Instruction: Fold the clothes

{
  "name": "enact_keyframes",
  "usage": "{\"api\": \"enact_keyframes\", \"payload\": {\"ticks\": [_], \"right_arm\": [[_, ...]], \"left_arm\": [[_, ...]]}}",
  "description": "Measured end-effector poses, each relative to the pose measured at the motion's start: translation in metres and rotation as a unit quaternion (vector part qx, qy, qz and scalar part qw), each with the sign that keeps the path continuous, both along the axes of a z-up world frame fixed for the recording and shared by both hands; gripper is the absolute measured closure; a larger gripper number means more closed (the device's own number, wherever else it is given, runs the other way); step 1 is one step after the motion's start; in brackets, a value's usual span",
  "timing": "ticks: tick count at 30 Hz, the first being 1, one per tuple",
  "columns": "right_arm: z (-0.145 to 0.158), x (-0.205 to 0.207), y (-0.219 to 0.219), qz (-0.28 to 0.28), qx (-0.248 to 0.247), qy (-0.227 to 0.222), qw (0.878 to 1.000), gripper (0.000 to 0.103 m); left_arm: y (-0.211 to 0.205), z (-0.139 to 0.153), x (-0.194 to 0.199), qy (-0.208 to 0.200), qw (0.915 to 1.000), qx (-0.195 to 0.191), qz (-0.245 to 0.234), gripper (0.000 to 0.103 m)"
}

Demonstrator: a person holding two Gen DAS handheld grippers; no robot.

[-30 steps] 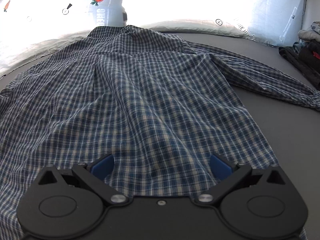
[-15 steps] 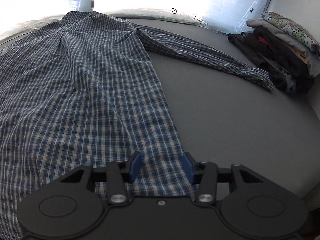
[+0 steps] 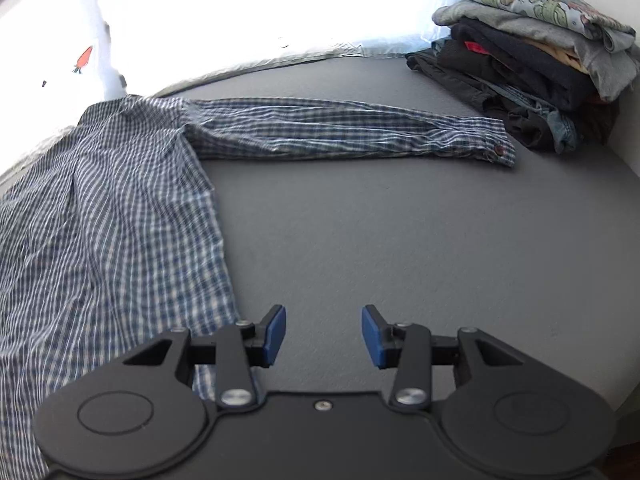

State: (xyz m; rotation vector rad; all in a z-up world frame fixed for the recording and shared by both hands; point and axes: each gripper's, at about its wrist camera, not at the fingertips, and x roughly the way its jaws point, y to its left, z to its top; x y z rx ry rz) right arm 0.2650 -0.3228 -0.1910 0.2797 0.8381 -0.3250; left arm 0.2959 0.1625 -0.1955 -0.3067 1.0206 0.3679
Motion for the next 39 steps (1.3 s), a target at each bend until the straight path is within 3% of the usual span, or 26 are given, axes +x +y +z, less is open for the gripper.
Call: {"api": "enact_keyframes", "payload": {"ticks": [3, 5, 8, 11, 13, 16, 20, 22, 29, 30, 33, 39], "right_arm": [[0.0, 0.024, -0.035, -0.045, 0.027, -0.017, 0.998, 0.06], [0.0, 0.045, -0.047, -0.053, -0.007, -0.02, 0.998, 0.061], [0.0, 0.079, -0.073, -0.078, -0.06, -0.016, 0.995, 0.067], [0.001, 0.095, -0.11, -0.162, -0.001, -0.044, 0.986, 0.06], [-0.004, 0.1, -0.14, -0.226, 0.056, -0.066, 0.97, 0.056], [-0.015, 0.113, -0.164, -0.27, 0.075, -0.06, 0.958, 0.055], [-0.025, 0.127, -0.18, -0.283, 0.056, -0.055, 0.956, 0.059], [-0.026, 0.134, -0.183, -0.28, 0.025, -0.037, 0.959, 0.08], [-0.028, 0.155, -0.182, -0.246, -0.051, 0.01, 0.968, 0.08], [-0.026, 0.157, -0.179, -0.241, -0.063, 0.019, 0.968, 0.076], [-0.015, 0.152, -0.16, -0.226, -0.087, 0.011, 0.97, 0.052], [0.001, 0.131, -0.079, -0.105, -0.031, -0.03, 0.994, 0.022]], "left_arm": [[-0.027, -0.011, 0.021, 0.008, 0.9997, 0.006, -0.022, 0.01], [-0.045, -0.023, 0.035, 0.023, 0.999, 0.01, -0.037, 0.01], [-0.059, -0.032, 0.05, 0.042, 0.997, 0.032, -0.057, 0.001], [-0.063, -0.035, 0.063, 0.05, 0.9957, 0.037, -0.069, 0.0], [-0.063, -0.036, 0.068, 0.051, 0.9956, 0.036, -0.07, 0.0], [-0.064, -0.038, 0.072, 0.051, 0.9958, 0.035, -0.067, 0.0], [-0.065, -0.037, 0.075, 0.054, 0.996, 0.035, -0.062, 0.0], [-0.064, -0.038, 0.075, 0.055, 0.996, 0.034, -0.061, 0.0], [-0.063, -0.039, 0.072, 0.05, 0.9964, 0.035, -0.059, 0.0], [-0.063, -0.039, 0.071, 0.048, 0.9964, 0.035, -0.059, 0.0], [-0.064, -0.039, 0.068, 0.042, 0.9966, 0.038, -0.059, 0.0], [-0.067, -0.039, 0.065, 0.027, 0.9967, 0.043, -0.064, 0.0]]}}
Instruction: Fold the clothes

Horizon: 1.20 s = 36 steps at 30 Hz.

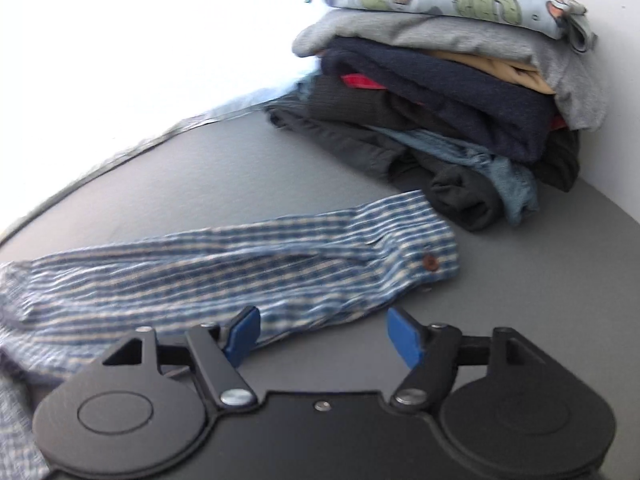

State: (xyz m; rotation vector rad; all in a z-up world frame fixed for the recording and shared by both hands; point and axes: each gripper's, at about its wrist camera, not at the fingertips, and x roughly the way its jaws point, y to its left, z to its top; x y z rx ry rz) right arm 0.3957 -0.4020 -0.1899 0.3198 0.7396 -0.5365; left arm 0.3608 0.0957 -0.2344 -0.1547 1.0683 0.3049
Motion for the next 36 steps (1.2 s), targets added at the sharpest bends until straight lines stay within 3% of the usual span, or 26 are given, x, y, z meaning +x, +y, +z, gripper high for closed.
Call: {"api": "enact_keyframes", "payload": {"ticks": [3, 5, 7, 9, 11, 14, 18, 20, 27, 36], "right_arm": [[-0.003, -0.008, 0.059, 0.085, 0.023, -0.01, 0.996, 0.015], [-0.007, -0.009, 0.097, 0.135, 0.041, -0.01, 0.99, 0.0], [-0.012, -0.009, 0.135, 0.177, 0.052, 0.005, 0.983, 0.0], [-0.015, -0.011, 0.169, 0.226, 0.055, 0.028, 0.972, 0.0], [-0.014, -0.014, 0.199, 0.269, 0.051, 0.044, 0.961, 0.0], [-0.012, -0.024, 0.235, 0.297, 0.013, 0.047, 0.954, 0.0], [-0.017, -0.031, 0.257, 0.282, -0.008, 0.063, 0.957, 0.0], [-0.027, -0.033, 0.263, 0.263, -0.005, 0.076, 0.962, 0.0], [-0.041, -0.048, 0.272, 0.174, -0.027, 0.026, 0.984, 0.0], [-0.051, -0.049, 0.285, 0.105, -0.055, -0.022, 0.993, 0.0]], "left_arm": [[-0.001, 0.0, -0.001, -0.007, 1.0, 0.002, -0.001, 0.0], [-0.001, -0.001, -0.003, -0.015, 0.9999, 0.001, -0.003, 0.0], [0.001, 0.001, -0.01, -0.018, 0.9996, -0.008, -0.022, 0.0], [0.016, 0.006, -0.023, -0.026, 0.9978, -0.046, -0.041, 0.0], [0.039, 0.009, -0.04, -0.039, 0.996, -0.08, -0.006, 0.0], [0.097, 0.019, -0.055, -0.062, 0.9864, -0.119, 0.095, 0.0], [0.176, 0.023, -0.065, -0.077, 0.9647, -0.158, 0.196, 0.0], [0.207, 0.024, -0.062, -0.066, 0.9609, -0.156, 0.219, 0.0], [0.294, 0.026, -0.067, -0.098, 0.9552, -0.123, 0.251, 0.0], [0.392, 0.019, -0.046, -0.11, 0.9534, -0.041, 0.278, 0.0]]}}
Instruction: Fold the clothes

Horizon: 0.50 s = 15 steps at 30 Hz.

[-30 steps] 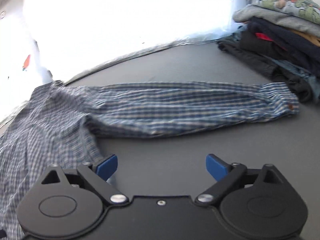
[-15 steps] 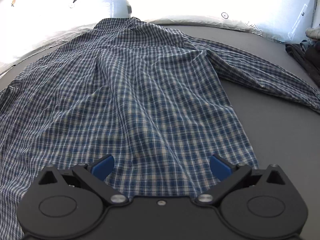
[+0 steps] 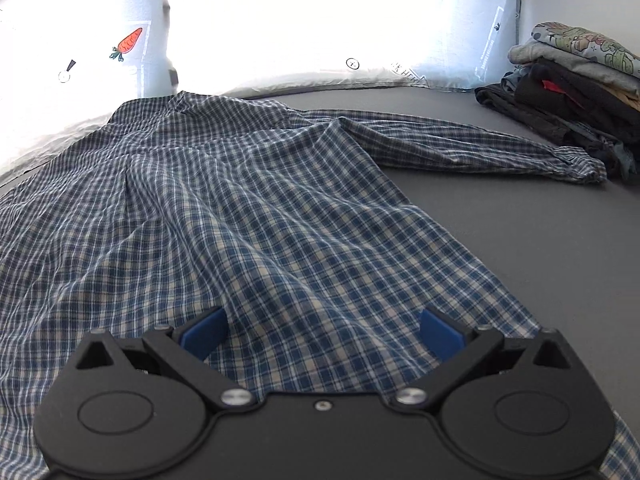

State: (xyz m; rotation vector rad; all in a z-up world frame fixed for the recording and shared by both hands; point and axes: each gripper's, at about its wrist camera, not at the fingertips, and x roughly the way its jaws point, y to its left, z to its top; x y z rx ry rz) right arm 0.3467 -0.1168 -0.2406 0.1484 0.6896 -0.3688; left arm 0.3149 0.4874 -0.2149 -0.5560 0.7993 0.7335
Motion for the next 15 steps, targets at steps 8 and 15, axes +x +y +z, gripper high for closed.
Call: {"api": "enact_keyframes", "payload": {"ticks": [8, 15], "right_arm": [[0.0, 0.002, 0.002, -0.016, -0.003, -0.004, 1.0, 0.0], [-0.001, 0.004, 0.002, -0.021, -0.003, -0.006, 1.0, 0.0]], "left_arm": [[0.026, -0.005, 0.018, 0.002, 0.9991, 0.043, 0.006, 0.01], [0.011, 0.018, 0.029, -0.075, 0.9956, -0.026, -0.05, 0.098]]}}
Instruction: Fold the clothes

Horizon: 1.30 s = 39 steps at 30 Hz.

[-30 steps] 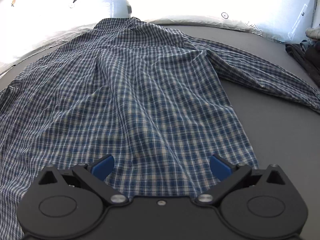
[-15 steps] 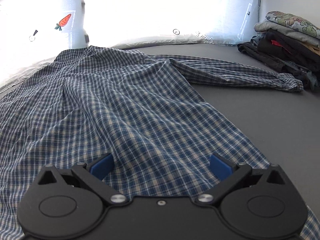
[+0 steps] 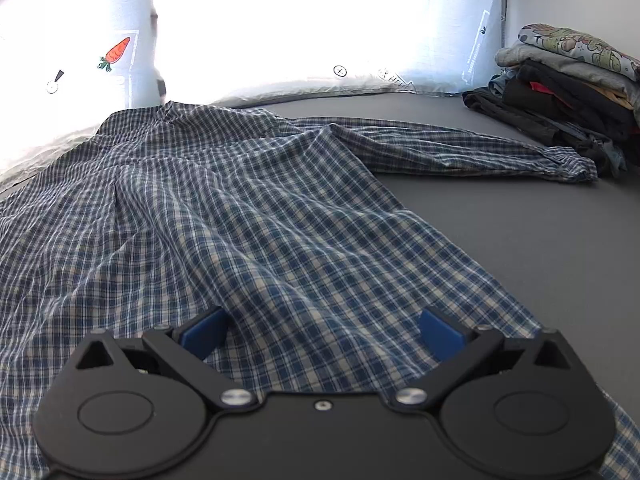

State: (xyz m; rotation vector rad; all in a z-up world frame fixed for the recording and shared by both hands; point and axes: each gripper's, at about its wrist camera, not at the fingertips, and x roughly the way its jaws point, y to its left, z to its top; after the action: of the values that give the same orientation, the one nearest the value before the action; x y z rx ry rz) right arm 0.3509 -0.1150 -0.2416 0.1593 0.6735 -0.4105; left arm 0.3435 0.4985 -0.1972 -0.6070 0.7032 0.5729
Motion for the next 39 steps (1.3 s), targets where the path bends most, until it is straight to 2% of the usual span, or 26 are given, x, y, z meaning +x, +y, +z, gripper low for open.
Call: {"api": "enact_keyframes", "payload": {"ticks": [1, 3, 5, 6, 7, 9, 10, 12, 13, 14, 15, 16, 19, 20, 22, 23, 26, 27, 28, 31, 32, 33, 34, 35, 37, 39], "right_arm": [[0.0, 0.0, 0.0, 0.0, 0.0, 0.0, 1.0, 0.0], [0.0, 0.0, 0.0, 0.0, 0.0, -0.001, 1.0, 0.0], [0.0, -0.001, -0.001, 0.001, 0.001, -0.002, 1.0, 0.0], [0.0, -0.001, 0.0, 0.001, 0.001, -0.002, 1.0, 0.0], [0.0, -0.001, -0.001, 0.001, 0.001, -0.002, 1.0, 0.0], [0.0, 0.0, -0.001, 0.001, 0.001, -0.002, 1.0, 0.0], [0.0, 0.0, -0.001, 0.002, 0.002, -0.001, 1.0, 0.0], [0.001, 0.001, -0.001, 0.002, 0.004, 0.003, 1.0, 0.0], [0.002, 0.002, -0.002, 0.002, 0.006, 0.006, 1.0, 0.0], [0.004, 0.005, -0.003, 0.003, 0.01, 0.015, 1.0, 0.0], [0.005, 0.007, -0.004, 0.003, 0.016, 0.025, 1.0, 0.0], [0.007, 0.01, -0.005, 0.004, 0.021, 0.035, 0.999, 0.0], [0.012, 0.019, -0.008, 0.003, 0.036, 0.07, 0.997, 0.0], [0.013, 0.022, -0.008, 0.002, 0.04, 0.077, 0.996, 0.0], [0.013, 0.023, -0.008, -0.009, 0.045, 0.074, 0.996, 0.0], [0.013, 0.023, -0.007, -0.017, 0.048, 0.069, 0.996, 0.0], [0.016, 0.03, -0.004, -0.015, 0.072, 0.069, 0.995, 0.001], [0.02, 0.034, -0.002, 0.004, 0.091, 0.065, 0.994, 0.006], [0.025, 0.038, 0.001, 0.024, 0.111, 0.061, 0.992, 0.018], [0.039, 0.047, 0.012, 0.05, 0.176, 0.043, 0.982, 0.027], [0.039, 0.051, 0.014, 0.056, 0.222, 0.035, 0.973, 0.03], [0.04, 0.055, 0.015, 0.061, 0.271, 0.027, 0.96, 0.039], [0.04, 0.059, 0.016, 0.067, 0.319, 0.018, 0.945, 0.043], [0.036, 0.062, 0.016, 0.065, 0.375, 0.009, 0.925, 0.043], [0.025, 0.066, 0.019, 0.059, 0.475, -0.005, 0.878, 0.045], [0.012, 0.072, 0.026, 0.052, 0.545, -0.005, 0.837, 0.047]], "left_arm": [[-0.009, 0.007, 0.005, -0.014, 0.9997, -0.007, -0.019, 0.098], [-0.036, 0.026, 0.019, -0.035, 0.9967, 0.006, -0.072, 0.098], [-0.072, 0.048, 0.035, -0.069, 0.9878, 0.011, -0.14, 0.098], [-0.092, 0.059, 0.042, -0.087, 0.9804, 0.005, -0.177, 0.098], [-0.114, 0.068, 0.05, -0.103, 0.9705, -0.002, -0.218, 0.098], [-0.158, 0.087, 0.066, -0.135, 0.9448, -0.017, -0.298, 0.098], [-0.181, 0.094, 0.073, -0.145, 0.9292, -0.025, -0.339, 0.093], [-0.223, 0.101, 0.081, -0.155, 0.9056, -0.024, -0.394, 0.089], [-0.236, 0.1, 0.085, -0.145, 0.8998, -0.02, -0.411, 0.074], [-0.25, 0.098, 0.09, -0.134, 0.8941, -0.016, -0.427, 0.064], [-0.257, 0.093, 0.094, -0.115, 0.8945, -0.014, -0.432, 0.046], [-0.258, 0.088, 0.094, -0.104, 0.8989, -0.017, -0.425, 0.039], [-0.25, 0.07, 0.089, -0.064, 0.9158, -0.041, -0.394, 0.036], [-0.245, 0.064, 0.088, -0.044, 0.9242, -0.046, -0.376, 0.035], [-0.231, 0.051, 0.081, 0.004, 0.9392, -0.035, -0.342, 0.028], [-0.223, 0.047, 0.078, 0.024, 0.943, -0.024, -0.331, 0.028], [-0.21, 0.032, 0.069, 0.085, 0.9471, 0.008, -0.309, 0.026], [-0.208, 0.027, 0.065, 0.1, 0.9478, 0.011, -0.303, 0.026], [-0.205, 0.022, 0.062, 0.114, 0.9483, 0.013, -0.296, 0.026], [-0.197, 0.003, 0.055, 0.164, 0.9491, -0.003, -0.269, 0.026], [-0.196, -0.001, 0.055, 0.169, 0.9483, -0.006, -0.269, 0.026], [-0.197, -0.002, 0.055, 0.164, 0.9479, -0.003, -0.273, 0.021], [-0.199, -0.003, 0.057, 0.166, 0.9459, -0.005, -0.279, 0.015], [-0.201, -0.004, 0.059, 0.17, 0.9438, -0.002, -0.283, 0.013], [-0.206, -0.008, 0.062, 0.178, 0.9386, 0.0, -0.296, 0.002], [-0.211, -0.01, 0.064, 0.187, 0.9339, 0.011, -0.304, 0.0]]}}
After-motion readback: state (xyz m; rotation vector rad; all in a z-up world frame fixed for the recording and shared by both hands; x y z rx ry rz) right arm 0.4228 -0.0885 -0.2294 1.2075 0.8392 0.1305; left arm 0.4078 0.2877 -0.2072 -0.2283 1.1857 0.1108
